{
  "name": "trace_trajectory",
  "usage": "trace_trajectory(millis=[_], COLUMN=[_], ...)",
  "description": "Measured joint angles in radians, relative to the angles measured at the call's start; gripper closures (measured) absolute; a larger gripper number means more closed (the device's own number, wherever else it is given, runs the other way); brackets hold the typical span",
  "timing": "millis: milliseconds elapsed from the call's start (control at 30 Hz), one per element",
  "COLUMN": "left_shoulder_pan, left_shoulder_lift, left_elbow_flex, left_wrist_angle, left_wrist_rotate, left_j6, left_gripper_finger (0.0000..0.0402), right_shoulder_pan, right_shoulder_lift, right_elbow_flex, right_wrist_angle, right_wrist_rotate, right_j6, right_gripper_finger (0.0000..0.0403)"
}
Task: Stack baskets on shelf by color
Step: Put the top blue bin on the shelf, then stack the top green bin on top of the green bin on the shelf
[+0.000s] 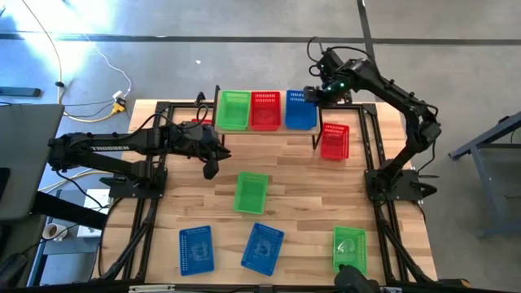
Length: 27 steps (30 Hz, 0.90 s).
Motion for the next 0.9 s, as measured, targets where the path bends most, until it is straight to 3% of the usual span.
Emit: trace_trajectory(millis=[433,700,900], left_shoulder_pan=[0.001,0.01,0.01], left_shoulder_lift=[0.0,0.0,0.001], left_elbow_flex=[0.0,0.0,0.0], left_wrist_angle=[0.001,0.001,-0.003], left_wrist_rotate=[0.0,-0.005,-0.097], left_j6=[0.0,-0.014,-0.183], left_gripper_finger=[0.0342,0.0338,0.0303], right_shoulder_pan=[0.018,0.132,0.247], right_shoulder_lift=[-0.095,-0.164,-0.196], right_elbow_flex=[0.0,0.0,0.0], right_wrist_angle=[0.003,0.005,-0.006], right_wrist_rotate=[-0.019,-0.003,0.044], right_j6=[-0.103,-0.209,-0.219], right_gripper_finger=[0.0324,0.0324,0.0324])
